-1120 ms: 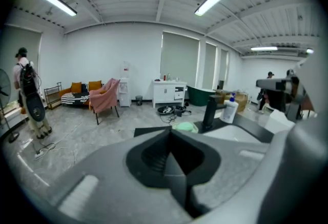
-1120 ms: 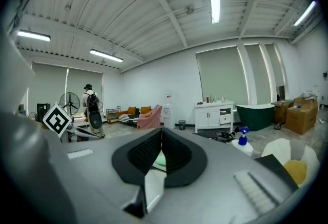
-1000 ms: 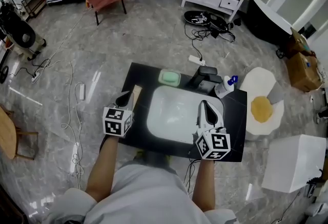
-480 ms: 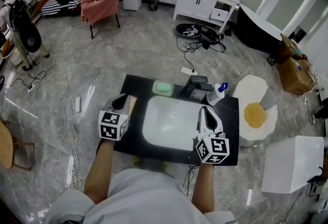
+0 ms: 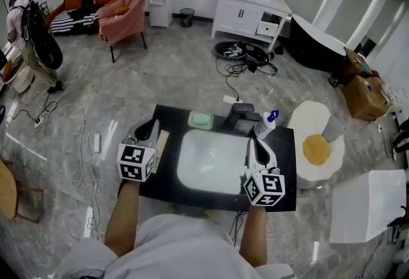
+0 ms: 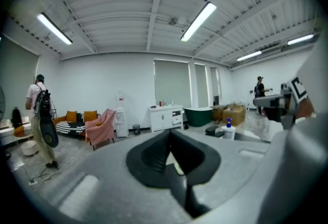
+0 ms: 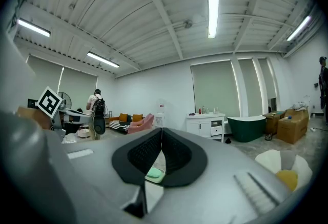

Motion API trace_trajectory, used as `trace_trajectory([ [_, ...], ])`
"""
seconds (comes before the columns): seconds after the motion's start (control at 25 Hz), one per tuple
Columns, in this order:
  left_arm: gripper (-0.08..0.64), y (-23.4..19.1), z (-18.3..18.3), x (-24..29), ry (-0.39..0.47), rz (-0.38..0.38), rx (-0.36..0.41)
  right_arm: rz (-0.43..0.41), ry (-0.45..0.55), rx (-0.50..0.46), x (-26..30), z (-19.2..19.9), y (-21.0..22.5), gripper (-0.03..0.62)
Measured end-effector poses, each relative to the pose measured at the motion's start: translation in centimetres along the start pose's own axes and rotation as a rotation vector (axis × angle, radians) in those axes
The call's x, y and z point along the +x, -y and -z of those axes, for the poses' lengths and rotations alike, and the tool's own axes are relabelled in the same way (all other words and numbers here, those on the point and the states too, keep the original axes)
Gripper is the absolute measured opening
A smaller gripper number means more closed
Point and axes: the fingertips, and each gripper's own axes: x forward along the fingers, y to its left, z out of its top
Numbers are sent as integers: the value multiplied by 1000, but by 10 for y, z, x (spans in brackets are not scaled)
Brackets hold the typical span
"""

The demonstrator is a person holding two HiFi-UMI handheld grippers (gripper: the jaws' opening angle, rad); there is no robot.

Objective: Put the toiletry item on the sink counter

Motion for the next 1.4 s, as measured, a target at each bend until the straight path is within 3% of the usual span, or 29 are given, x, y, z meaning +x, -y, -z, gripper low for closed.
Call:
trace_trajectory([
  [0.52, -2, -9, -30, -2, 82, -17, 20, 10, 20, -33, 10, -12, 2, 3],
  [1.4, -2, -19, -38, 12, 94, 6, 34, 35, 33, -45, 23, -22, 3, 3],
])
